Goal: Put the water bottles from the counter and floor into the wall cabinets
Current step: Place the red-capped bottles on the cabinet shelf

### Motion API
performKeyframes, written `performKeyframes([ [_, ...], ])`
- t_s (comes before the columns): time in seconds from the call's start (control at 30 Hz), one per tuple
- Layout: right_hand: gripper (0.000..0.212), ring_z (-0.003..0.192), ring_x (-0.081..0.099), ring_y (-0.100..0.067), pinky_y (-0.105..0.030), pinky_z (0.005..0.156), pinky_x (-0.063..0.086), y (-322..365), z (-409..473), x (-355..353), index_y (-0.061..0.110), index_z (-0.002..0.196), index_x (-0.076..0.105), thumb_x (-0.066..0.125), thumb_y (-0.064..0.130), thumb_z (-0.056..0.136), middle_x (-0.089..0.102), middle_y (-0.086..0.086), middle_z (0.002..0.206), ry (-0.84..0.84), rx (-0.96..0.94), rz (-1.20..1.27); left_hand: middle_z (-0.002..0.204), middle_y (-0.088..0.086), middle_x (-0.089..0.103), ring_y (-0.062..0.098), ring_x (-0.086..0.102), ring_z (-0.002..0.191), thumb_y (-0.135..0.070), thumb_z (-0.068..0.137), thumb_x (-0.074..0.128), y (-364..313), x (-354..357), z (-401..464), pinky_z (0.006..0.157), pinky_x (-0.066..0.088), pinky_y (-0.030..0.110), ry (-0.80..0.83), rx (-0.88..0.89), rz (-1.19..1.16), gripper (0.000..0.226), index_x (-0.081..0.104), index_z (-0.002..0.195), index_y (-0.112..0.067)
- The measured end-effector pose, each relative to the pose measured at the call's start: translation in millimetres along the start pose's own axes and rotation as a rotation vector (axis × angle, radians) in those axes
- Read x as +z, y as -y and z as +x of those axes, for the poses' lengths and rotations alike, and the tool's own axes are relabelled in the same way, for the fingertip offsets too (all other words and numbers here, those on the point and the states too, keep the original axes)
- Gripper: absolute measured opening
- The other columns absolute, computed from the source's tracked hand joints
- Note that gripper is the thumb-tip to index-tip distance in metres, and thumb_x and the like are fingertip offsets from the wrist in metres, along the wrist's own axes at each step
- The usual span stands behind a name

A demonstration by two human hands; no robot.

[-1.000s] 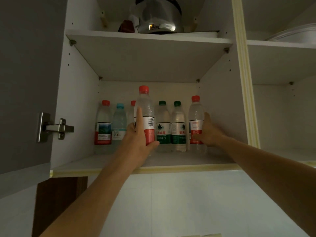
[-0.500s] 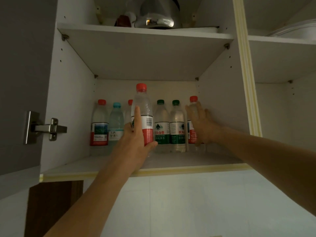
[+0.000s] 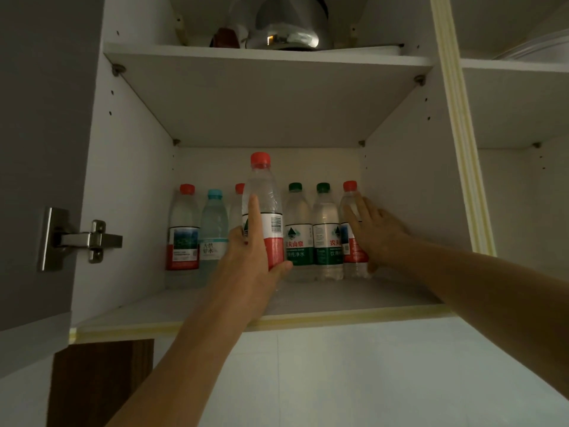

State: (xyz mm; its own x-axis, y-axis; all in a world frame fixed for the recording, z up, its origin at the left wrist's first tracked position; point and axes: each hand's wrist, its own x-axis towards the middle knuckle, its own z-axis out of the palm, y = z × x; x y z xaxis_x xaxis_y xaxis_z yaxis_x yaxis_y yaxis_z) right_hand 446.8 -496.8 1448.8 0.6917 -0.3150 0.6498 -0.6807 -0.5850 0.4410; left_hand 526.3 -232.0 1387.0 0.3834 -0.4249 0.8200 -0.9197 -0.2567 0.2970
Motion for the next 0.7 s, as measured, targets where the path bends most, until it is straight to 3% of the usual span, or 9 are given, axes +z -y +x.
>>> performKeyframes([
  [0.27,0.133,0.152,-0.003,-0.042,-0.052,0.120,0.024,11,8,7,0.002,0.154,-0.020,0.083,0.037,0.076,-0.019,-0.030,0.160,-0.065,0.012,0.010,0.151,0.009,0.032,0.024,0.060,0.113,-0.044,0.089,0.068,3,3,0,0.098,0.049,0.049,-0.031,0.020,0.009,0.121,-0.044,0.133,-0.056],
  [0.4,0.142,0.152,-0.003,-0.041,-0.052,0.121,0.023,7,-1,6,0.001,0.154,-0.019,0.084,0.052,0.070,-0.019,-0.029,0.160,-0.037,-0.009,0.055,0.152,0.010,0.031,0.024,0.060,0.113,-0.044,0.089,0.068,3,2,0,0.095,0.049,0.047,-0.034,0.013,0.019,0.120,-0.042,0.136,-0.054],
  [0.5,0.139,0.152,-0.004,-0.039,-0.053,0.121,0.018,7,-13,-7,0.003,0.155,-0.016,0.078,0.063,0.072,-0.016,-0.025,0.163,-0.012,-0.023,0.259,0.152,0.011,0.031,0.026,0.060,0.115,-0.044,0.089,0.068,1,1,-2,0.096,0.049,0.049,-0.022,-0.007,0.034,0.119,-0.040,0.137,-0.053],
  [0.6,0.111,0.152,0.005,-0.036,-0.051,0.122,0.021,9,-35,-28,0.004,0.157,0.004,0.070,0.055,0.085,0.000,-0.022,0.164,-0.085,-0.075,0.424,0.151,0.014,0.034,0.028,0.061,0.113,-0.047,0.088,0.068,-4,-4,-4,0.094,0.050,0.051,-0.005,-0.020,0.058,0.117,-0.038,0.141,-0.052],
  [0.7,0.073,0.139,0.035,-0.032,-0.048,0.112,0.039,10,-73,-52,0.010,0.147,0.035,0.062,0.050,0.092,0.037,-0.016,0.150,-0.138,-0.086,0.558,0.135,0.015,0.049,0.026,0.065,0.099,-0.048,0.094,0.059,-15,-10,-12,0.078,0.057,0.044,-0.084,-0.046,0.157,0.096,-0.016,0.153,-0.042],
])
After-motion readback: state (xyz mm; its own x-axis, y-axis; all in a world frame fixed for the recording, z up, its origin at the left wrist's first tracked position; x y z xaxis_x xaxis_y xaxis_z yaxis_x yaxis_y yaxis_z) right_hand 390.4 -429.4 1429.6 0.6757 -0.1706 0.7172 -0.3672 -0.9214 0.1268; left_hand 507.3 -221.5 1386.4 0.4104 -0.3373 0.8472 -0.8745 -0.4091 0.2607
